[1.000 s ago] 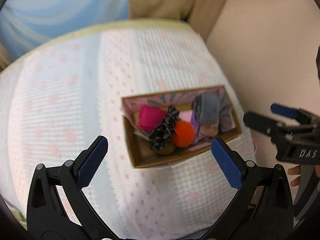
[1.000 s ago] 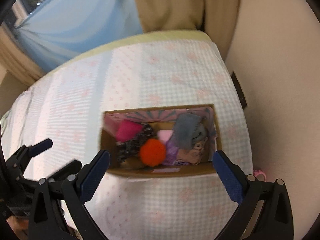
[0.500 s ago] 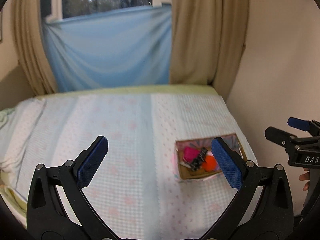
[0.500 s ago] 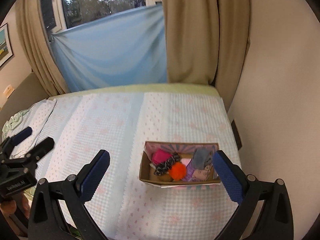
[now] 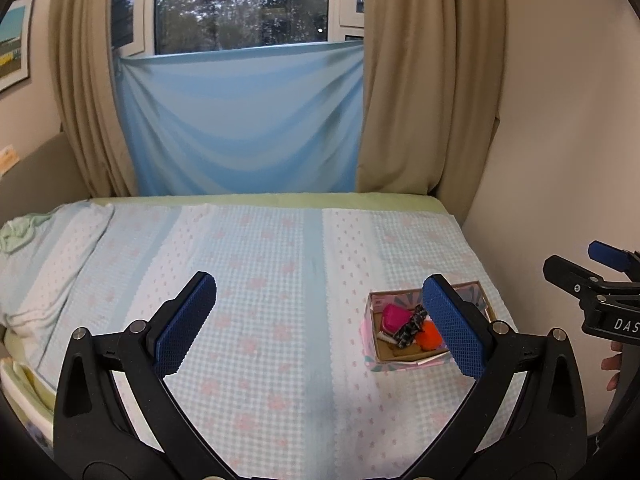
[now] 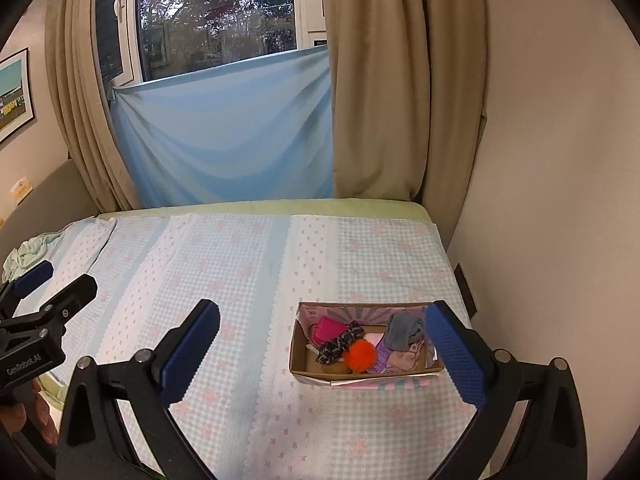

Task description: Organize soft objects

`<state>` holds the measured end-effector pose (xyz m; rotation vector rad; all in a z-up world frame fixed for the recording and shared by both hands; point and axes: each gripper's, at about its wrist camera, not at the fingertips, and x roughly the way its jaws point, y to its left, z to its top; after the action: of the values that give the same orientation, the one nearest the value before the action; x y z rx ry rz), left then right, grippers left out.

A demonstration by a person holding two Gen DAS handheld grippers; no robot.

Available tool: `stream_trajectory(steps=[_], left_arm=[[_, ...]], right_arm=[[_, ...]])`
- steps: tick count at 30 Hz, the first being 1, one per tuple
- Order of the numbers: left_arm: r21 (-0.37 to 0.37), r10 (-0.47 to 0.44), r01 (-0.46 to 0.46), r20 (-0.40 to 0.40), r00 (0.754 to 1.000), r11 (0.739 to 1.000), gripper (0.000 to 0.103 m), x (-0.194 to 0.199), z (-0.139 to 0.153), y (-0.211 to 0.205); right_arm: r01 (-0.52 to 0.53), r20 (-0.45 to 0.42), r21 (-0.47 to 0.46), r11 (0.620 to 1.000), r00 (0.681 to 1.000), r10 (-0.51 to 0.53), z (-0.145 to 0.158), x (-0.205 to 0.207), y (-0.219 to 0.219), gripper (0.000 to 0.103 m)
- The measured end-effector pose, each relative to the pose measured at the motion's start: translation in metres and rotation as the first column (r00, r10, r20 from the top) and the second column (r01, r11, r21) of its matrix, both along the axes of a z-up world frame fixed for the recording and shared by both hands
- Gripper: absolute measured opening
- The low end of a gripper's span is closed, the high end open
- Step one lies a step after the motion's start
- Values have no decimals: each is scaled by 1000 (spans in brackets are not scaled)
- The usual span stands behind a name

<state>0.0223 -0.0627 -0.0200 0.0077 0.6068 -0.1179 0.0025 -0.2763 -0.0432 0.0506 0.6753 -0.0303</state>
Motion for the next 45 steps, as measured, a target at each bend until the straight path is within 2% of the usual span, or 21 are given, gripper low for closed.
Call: stream_trajectory(steps=[9, 45], left_arm=[[-6, -19, 19, 7, 1000, 1000, 103, 3, -1, -7], [5, -14, 14, 11, 1000, 1000, 103, 9, -3, -11]], right_arm=[[31, 6, -5, 1000, 1000, -31, 3, 0, -6, 102], [28, -10, 7, 1000, 1000, -28, 0, 4, -5, 102]])
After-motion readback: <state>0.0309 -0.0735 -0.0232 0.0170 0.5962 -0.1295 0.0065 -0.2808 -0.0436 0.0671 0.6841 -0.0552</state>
